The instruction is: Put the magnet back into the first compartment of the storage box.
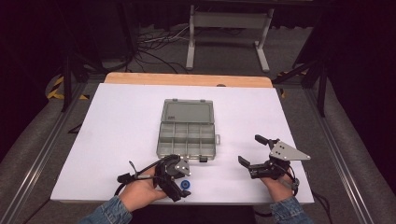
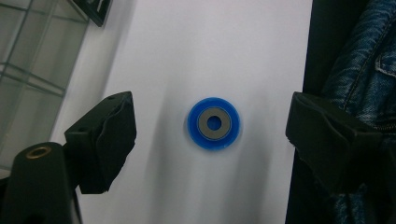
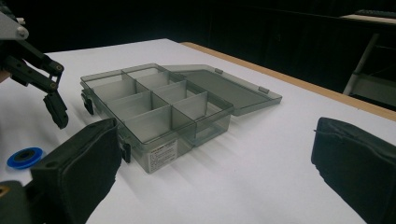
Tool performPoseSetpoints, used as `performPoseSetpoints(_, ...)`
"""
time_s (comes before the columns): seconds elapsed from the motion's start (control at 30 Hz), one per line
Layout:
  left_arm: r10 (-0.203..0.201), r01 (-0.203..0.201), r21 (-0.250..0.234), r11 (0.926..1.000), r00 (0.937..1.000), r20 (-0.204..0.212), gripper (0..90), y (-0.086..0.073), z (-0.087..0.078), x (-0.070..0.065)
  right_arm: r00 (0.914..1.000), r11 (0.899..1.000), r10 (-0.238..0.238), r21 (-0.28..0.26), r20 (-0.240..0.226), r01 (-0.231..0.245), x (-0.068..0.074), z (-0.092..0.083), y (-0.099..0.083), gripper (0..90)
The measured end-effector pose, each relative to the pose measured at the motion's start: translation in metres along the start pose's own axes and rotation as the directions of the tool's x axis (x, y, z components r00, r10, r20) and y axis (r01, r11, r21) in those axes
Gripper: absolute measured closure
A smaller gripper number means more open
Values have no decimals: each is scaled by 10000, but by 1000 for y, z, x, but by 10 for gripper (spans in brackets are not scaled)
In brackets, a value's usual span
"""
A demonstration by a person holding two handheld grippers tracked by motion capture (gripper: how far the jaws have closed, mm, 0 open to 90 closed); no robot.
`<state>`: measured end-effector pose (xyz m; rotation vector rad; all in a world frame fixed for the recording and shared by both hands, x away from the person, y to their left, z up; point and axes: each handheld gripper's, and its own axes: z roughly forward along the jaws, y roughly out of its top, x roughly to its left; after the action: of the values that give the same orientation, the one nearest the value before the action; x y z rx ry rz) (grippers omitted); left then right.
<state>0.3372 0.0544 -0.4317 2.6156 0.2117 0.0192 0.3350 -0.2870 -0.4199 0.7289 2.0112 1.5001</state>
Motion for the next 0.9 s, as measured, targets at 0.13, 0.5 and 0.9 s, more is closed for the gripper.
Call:
performPoseSetpoints(0.13, 11, -12, 113, 9999, 10000, 47, 204, -1, 3, 0, 10000, 10000, 9, -7, -10, -9, 0, 0, 0, 24)
performPoseSetpoints(0.5, 403, -405, 596, 9974, 9992, 31, 413, -1, 6, -2, 9999, 10000, 89, 2, -68, -89, 0, 0, 0, 24)
performPoseSetpoints(0.9, 585, -583, 608, 9964, 9983, -20, 613, 2, 5, -4, 9998, 9998, 175, -16, -104, -175, -1, 0, 0, 25)
